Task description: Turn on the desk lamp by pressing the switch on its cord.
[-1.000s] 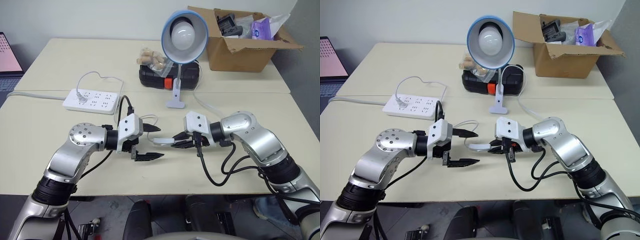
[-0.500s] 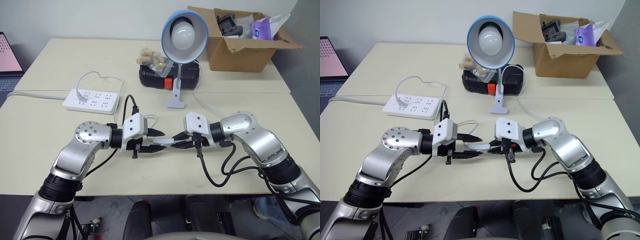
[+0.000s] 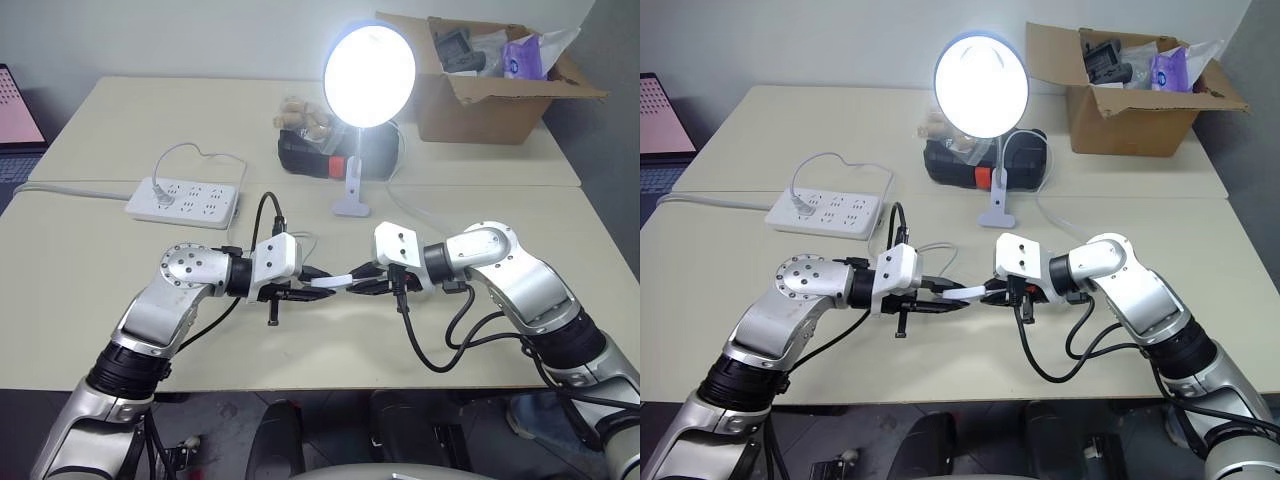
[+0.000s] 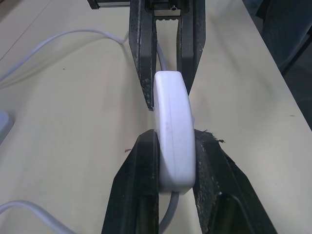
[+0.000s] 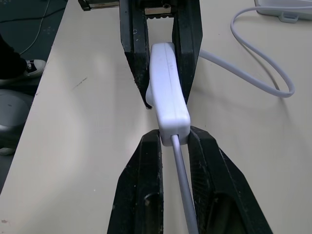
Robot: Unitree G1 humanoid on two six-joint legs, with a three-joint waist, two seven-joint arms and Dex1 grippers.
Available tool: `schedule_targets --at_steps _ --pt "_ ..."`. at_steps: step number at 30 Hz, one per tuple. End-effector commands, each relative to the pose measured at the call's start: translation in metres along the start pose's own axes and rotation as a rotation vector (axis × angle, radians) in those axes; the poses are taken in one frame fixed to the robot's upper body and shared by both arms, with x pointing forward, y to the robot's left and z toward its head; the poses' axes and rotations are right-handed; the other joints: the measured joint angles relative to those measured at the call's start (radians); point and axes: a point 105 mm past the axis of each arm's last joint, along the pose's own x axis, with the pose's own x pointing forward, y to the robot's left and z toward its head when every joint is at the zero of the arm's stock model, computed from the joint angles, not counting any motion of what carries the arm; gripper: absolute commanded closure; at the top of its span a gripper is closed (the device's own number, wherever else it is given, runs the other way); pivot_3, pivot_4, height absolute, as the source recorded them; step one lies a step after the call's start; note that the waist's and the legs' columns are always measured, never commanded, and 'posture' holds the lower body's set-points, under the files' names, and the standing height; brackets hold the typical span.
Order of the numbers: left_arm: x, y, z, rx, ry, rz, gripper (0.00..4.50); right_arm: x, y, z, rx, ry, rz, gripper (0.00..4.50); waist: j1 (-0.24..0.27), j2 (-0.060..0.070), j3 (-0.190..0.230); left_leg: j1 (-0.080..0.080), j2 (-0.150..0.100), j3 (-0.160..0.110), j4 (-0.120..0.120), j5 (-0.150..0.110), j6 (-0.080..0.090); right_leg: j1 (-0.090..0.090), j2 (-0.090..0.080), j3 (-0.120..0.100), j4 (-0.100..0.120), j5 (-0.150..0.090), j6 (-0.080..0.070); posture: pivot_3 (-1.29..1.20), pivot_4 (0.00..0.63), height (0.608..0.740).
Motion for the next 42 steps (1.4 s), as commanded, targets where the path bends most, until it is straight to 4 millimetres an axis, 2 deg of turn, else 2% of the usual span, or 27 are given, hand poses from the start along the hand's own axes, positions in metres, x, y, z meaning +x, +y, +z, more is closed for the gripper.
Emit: schedule_targets --at_steps 1,2,4,12,17,22,28,30,31,34,38,42 --pt "-0.005 0.013 0.011 0.053 -0.036 0.063 3.96 0.002 0.008 0.016 -0.062 -0.056 0.036 4.13 0.0 0.0 0.0 0.0 0.0 0.0 0.0 0.0 0.0 0.0 0.0 0.0 0.0 0.0 0.0 0.0 0.15 0.74" --pt "-0.005 0.012 0.01 0.062 -0.027 0.063 3.96 0.002 0.008 0.016 -0.063 -0.057 0.035 4.13 0.0 0.0 0.0 0.0 0.0 0.0 0.0 0.0 0.0 0.0 0.0 0.0 0.0 0.0 0.0 0.0 0.15 0.74" --pt "-0.005 0.012 0.007 0.086 -0.007 0.057 3.26 0.003 0.008 0.016 -0.064 -0.058 0.034 4.13 0.0 0.0 0.0 0.0 0.0 0.0 0.0 0.0 0.0 0.0 0.0 0.0 0.0 0.0 0.0 0.0 0.15 0.74" --pt "-0.014 0.009 0.003 0.15 0.032 0.068 1.67 0.005 0.003 0.013 -0.087 -0.047 0.026 4.13 0.0 0.0 0.0 0.0 0.0 0.0 0.0 0.0 0.0 0.0 0.0 0.0 0.0 0.0 0.0 0.0 0.15 0.74" --pt "-0.035 -0.011 0.002 0.099 0.048 0.074 0.74 0.0 -0.008 -0.01 -0.126 0.032 0.003 4.16 -0.004 0.0 0.0 0.0 0.001 0.0 0.0 0.0 0.0 0.0 0.0 0.0 0.0 0.0 0.0 0.0 0.15 0.74" --pt "-0.051 -0.024 -0.002 0.028 0.069 0.134 0.66 -0.003 -0.024 -0.026 -0.132 0.075 -0.045 4.16 -0.003 0.001 0.0 0.0 0.0 0.0 0.0 0.0 0.0 0.0 0.0 0.0 0.0 0.0 -0.001 0.0 0.15 0.74" --pt "-0.054 -0.031 -0.006 -0.01 0.085 0.177 0.66 0.0 -0.034 -0.035 -0.14 0.078 -0.075 4.16 -0.003 0.001 0.001 0.0 0.0 0.0 0.0 0.0 0.0 0.0 0.0 0.0 0.0 0.0 0.0 0.0 0.15 0.74" --pt "-0.053 -0.034 -0.005 -0.019 0.078 0.184 0.66 -0.001 -0.034 -0.036 -0.138 0.068 -0.068 3.46 -0.003 0.001 0.001 0.0 0.0 0.001 0.0 0.0 0.0 0.0 0.0 0.0 0.0 0.0 0.0 0.0 0.15 0.74" --pt "-0.053 -0.034 -0.005 -0.029 0.074 0.19 0.66 -0.002 -0.033 -0.036 -0.138 0.066 -0.065 3.34 -0.003 0.001 0.001 0.0 0.0 0.0 0.0 0.0 0.0 0.0 0.0 0.0 0.0 0.0 0.0 0.0 0.15 0.74" --pt "-0.052 -0.035 -0.005 -0.06 0.077 0.214 0.66 -0.006 -0.035 -0.036 -0.145 0.062 -0.074 2.58 -0.002 0.001 0.001 0.0 0.0 0.0 0.0 0.0 0.0 0.0 0.0 0.0 0.0 0.0 -0.001 0.0 0.15 0.74" --pt "-0.057 -0.039 -0.01 -0.093 0.123 0.257 0.66 -0.015 -0.037 -0.028 -0.161 0.047 -0.107 1.77 -0.002 0.001 0.001 0.0 0.0 0.0 0.0 0.0 0.0 0.0 0.0 0.0 0.0 0.0 -0.001 0.0 0.15 0.74" --pt "-0.069 -0.043 -0.019 -0.099 0.199 0.293 0.66 -0.04 -0.017 -0.02 -0.148 0.027 -0.071 0.97 -0.001 0.002 0.001 0.001 0.0 0.0 -0.001 0.0 0.0 0.0 0.0 0.0 0.0 0.0 -0.001 0.0 0.15 0.74"
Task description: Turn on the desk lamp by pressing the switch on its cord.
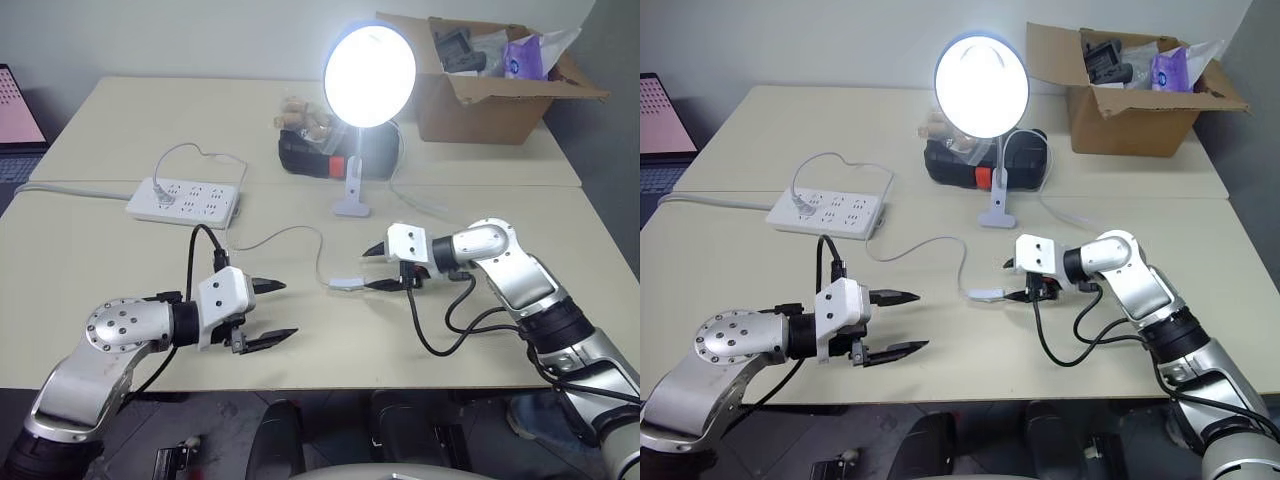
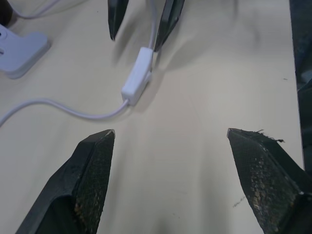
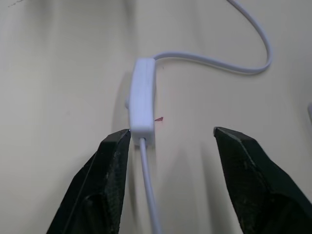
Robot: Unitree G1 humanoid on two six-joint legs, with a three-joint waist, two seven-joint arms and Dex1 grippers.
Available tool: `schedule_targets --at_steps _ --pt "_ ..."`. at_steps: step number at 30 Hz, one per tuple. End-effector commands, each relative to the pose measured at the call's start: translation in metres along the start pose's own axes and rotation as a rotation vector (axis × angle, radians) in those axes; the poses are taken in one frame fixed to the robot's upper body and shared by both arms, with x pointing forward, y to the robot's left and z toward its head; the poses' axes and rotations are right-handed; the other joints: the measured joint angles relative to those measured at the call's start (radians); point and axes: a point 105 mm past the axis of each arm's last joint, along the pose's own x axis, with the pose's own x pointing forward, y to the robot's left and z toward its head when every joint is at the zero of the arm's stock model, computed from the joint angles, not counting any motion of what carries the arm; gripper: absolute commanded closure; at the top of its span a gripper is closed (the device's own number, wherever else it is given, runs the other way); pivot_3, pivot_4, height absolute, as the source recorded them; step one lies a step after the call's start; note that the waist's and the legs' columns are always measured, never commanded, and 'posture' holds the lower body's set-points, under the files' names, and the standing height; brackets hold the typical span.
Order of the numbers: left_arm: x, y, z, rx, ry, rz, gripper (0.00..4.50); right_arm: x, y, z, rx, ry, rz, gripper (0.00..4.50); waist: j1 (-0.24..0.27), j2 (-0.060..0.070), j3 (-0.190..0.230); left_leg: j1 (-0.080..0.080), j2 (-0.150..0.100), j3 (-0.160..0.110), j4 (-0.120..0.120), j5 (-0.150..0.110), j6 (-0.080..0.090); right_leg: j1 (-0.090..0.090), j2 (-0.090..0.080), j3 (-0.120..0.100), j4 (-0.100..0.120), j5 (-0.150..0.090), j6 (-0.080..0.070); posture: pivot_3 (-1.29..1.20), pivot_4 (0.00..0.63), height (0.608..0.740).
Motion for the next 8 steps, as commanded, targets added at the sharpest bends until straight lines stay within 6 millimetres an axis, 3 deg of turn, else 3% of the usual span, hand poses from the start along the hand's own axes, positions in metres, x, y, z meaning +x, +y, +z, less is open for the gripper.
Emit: schedule_targets --at_steps 1,4,8 --pt "-0.017 0.006 0.001 0.037 0.045 0.073 0.66 -0.039 0.015 0.017 -0.02 -0.046 0.02 0.97 0.006 0.001 0.0 0.0 0.0 0.0 0.0 0.0 0.0 0.0 0.0 0.0 0.0 0.0 0.0 0.0 0.15 0.74" --pt "-0.029 0.012 -0.001 0.014 0.049 0.116 0.66 -0.065 0.025 0.017 0.042 -0.077 -0.026 0.97 0.017 0.001 0.0 -0.001 0.0 0.0 -0.001 0.0 0.0 0.0 -0.001 -0.001 -0.001 -0.002 -0.002 0.0 0.15 0.74" --pt "-0.037 0.015 -0.006 -0.016 0.06 0.136 0.66 -0.087 0.022 0.013 0.062 -0.08 -0.151 0.97 0.02 0.001 0.0 0.001 0.0 0.001 -0.001 0.0 0.0 0.0 -0.001 0.0 -0.001 -0.004 -0.005 0.0 0.15 0.74"
